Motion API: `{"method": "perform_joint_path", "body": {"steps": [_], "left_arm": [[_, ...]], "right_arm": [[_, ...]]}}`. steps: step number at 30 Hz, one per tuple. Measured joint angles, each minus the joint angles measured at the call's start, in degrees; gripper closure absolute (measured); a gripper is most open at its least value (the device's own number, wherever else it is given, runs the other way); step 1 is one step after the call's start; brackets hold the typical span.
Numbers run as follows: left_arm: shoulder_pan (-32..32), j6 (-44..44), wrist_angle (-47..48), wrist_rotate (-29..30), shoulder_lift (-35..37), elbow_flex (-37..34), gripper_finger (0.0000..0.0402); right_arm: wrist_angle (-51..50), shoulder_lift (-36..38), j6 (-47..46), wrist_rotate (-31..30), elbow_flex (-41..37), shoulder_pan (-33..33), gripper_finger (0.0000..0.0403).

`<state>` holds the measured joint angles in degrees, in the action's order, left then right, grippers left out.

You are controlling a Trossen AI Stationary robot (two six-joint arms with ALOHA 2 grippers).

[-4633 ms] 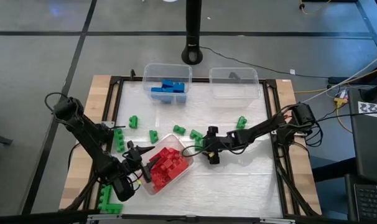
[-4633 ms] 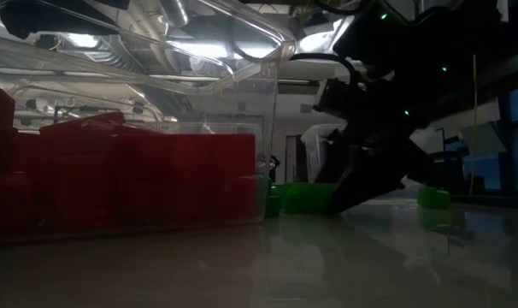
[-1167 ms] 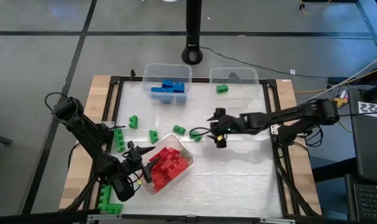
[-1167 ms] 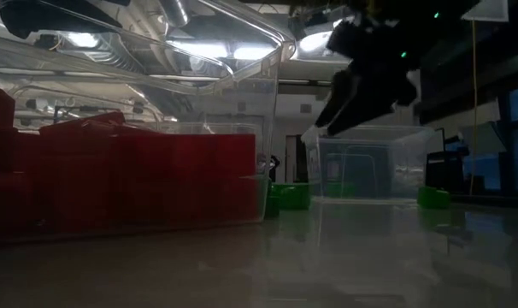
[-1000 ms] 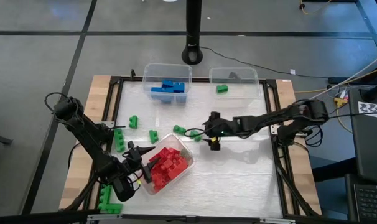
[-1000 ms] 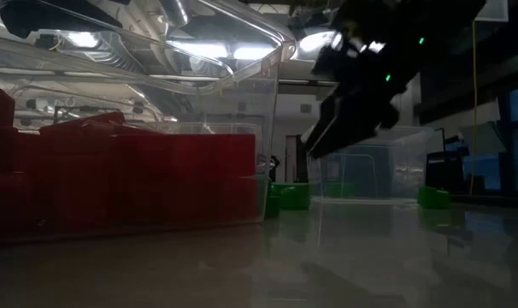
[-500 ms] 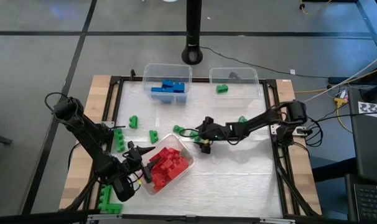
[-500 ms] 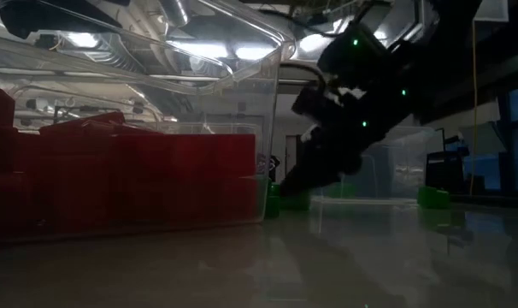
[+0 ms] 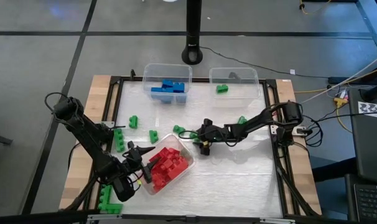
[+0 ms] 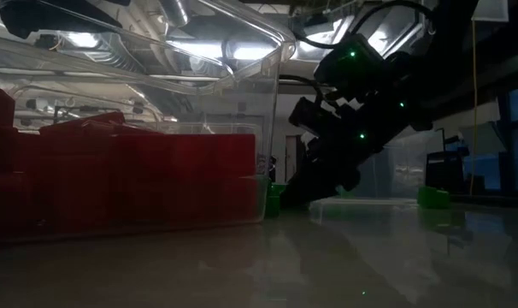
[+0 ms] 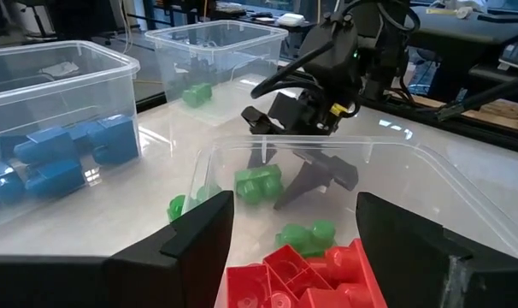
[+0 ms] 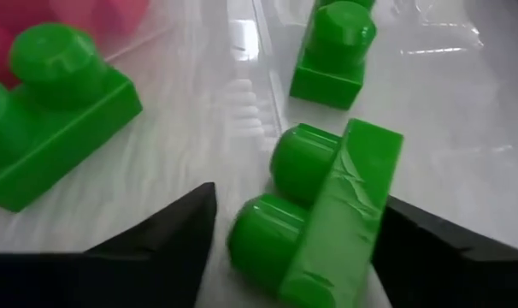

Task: Sort blocks
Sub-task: Put the green game piece into the top right transparent bin

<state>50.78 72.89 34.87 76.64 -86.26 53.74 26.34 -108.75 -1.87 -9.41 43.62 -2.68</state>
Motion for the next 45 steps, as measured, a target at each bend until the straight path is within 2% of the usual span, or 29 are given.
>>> {"method": "perform_joint_path", "body": {"steps": [4,6,14,21,29,33,37,40,45], "left_arm": [[-0.13,0.10,0.00,0.02,0.00,0.00,0.0166],[-0.26,-0.09,0.01,0.02,0.00,0.00,0.0166],[-0.26,0.15,-0.04,-0.07,0.00,0.00,0.0166],[-0.26,0.15,-0.02,-0.13,-0.02,0.00,0.0166],[-0.26,0.15,-0.01,-0.13,-0.02,0.00,0.0166],[-0.48,0.15,-0.04,-0.13,-0.04,0.00,0.0167],[-0.63,0.15,-0.02,-0.13,-0.04,0.00,0.0166],[-0.61,0.15,-0.04,-0.14,-0.04,0.00,0.0166],[-0.59,0.18,-0.04,-0.16,-0.04,0.00,0.0166]], "right_arm": [[-0.31,-0.02,1.30,0.40,0.02,-0.04,0.0184],[-0.21,-0.02,2.40,0.41,0.02,-0.04,0.0201],[-4.67,4.31,6.83,-0.68,-0.35,0.11,0.0196],[-14.90,16.97,11.75,-3.56,-0.24,0.15,0.0201],[-28.56,37.04,17.74,-12.53,-0.17,2.48,0.0189],[-31.90,45.81,22.82,-16.19,-0.13,7.42,0.0198],[-34.12,50.85,27.95,-18.10,-0.11,15.45,0.0194],[-35.82,51.46,30.55,-17.64,-0.11,21.85,0.0177],[-39.59,49.87,31.78,-13.23,-0.11,30.03,0.0161]]}}
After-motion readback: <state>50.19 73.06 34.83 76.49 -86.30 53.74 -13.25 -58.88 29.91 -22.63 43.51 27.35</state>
